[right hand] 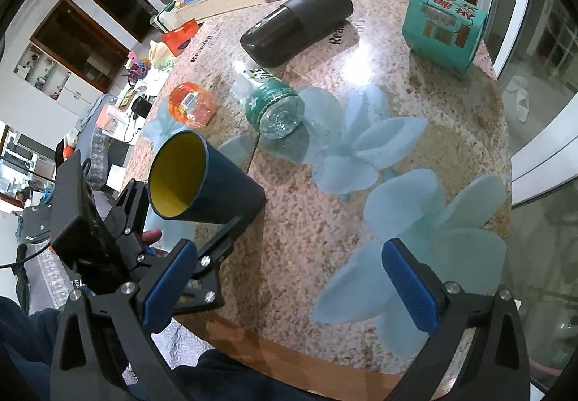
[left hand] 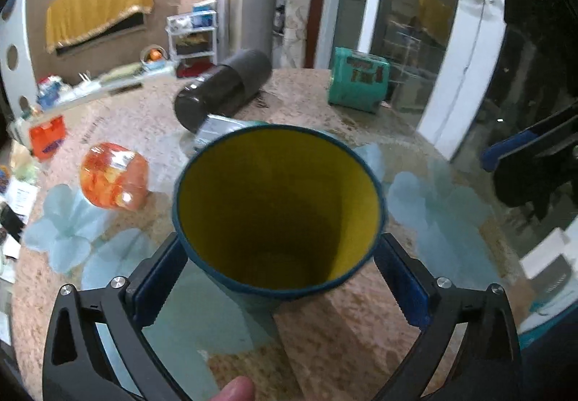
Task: Flip cup upright
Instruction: 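Lower the cup base-down onto the table with the left tool, then open the left tool and withdraw it from the cup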
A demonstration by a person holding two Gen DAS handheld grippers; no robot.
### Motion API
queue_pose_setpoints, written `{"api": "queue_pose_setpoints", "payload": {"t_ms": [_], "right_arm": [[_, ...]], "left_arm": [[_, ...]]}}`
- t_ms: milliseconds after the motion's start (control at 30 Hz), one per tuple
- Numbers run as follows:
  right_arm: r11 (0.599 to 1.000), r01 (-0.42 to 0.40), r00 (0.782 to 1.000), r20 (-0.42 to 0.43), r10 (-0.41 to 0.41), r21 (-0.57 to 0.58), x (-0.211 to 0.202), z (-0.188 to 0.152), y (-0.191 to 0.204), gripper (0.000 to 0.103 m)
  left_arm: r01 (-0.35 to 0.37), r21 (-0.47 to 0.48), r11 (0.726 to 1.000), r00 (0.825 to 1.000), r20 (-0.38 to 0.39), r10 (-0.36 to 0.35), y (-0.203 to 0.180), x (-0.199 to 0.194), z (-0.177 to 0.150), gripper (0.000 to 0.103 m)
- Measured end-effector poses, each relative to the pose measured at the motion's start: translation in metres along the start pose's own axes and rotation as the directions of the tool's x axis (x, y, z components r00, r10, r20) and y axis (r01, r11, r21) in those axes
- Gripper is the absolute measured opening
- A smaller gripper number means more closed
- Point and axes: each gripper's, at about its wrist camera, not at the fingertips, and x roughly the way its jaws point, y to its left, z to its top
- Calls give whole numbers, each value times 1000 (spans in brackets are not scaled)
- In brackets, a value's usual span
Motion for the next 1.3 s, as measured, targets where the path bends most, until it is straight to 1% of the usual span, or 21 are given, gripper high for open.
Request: {"api": "queue_pose_setpoints", "payload": {"t_ms": [33,167,200,333,433,567,600,667,733,767,833,867,967,1033,1100,1233,1300], "right_arm": [[1000,0,1000,1,0,0,-1,0,0,103],[1000,7,1000,20,-7,9,-4,0,0,103],[1000,8,1000,24,-8,15,-5,0,0,103],[998,18,999,39,-20,62,-7,-2,0,103],[995,21,998,52,-27,98,-10,-4,5,103],[993,64,994,86,-72,95,-19,-6,23,103],[992,80,991,99,-89,94,-22,-5,30,103],[989,93,987,124,-107,112,-29,-2,42,103],[986,110,981,144,-128,126,-33,2,52,103],[985,122,977,162,-141,125,-36,6,60,103],[981,150,968,185,-170,120,-41,10,72,103],[981,160,964,197,-180,114,-44,13,79,103],[977,187,954,220,-205,103,-48,18,93,103],[972,211,946,227,-230,103,-49,22,103,103],[965,235,939,230,-256,115,-47,23,109,103],[958,252,928,245,-280,137,-45,23,120,103],[954,262,925,243,-292,146,-42,22,124,103]], "left_arm": [[19,-5,1000,1000,-8,-19,0,-2,0,103],[50,3,999,998,-32,-50,-2,-19,1,103],[69,-1,998,997,-39,-69,-1,-25,2,103],[162,-50,985,983,-84,-166,6,-41,6,103],[188,-87,978,974,-111,-197,18,-49,11,103],[181,-118,976,970,-140,-197,39,-62,24,103],[185,-128,974,970,-136,-202,46,-66,28,103],[202,-150,968,963,-149,-224,61,-71,41,103],[204,-150,968,961,-159,-227,71,-77,51,103],[197,-144,970,962,-163,-219,76,-80,57,103],[170,-136,976,972,-143,-189,87,-87,70,103],[166,-133,977,973,-137,-184,92,-90,76,103],[168,-111,980,972,-146,-183,102,-94,91,103],[158,-103,982,973,-156,-173,105,-96,97,103],[163,-102,981,971,-162,-178,109,-99,102,103],[169,-100,981,963,-197,-186,115,-100,105,103],[163,-91,982,962,-204,-178,117,-103,103,103]]}}
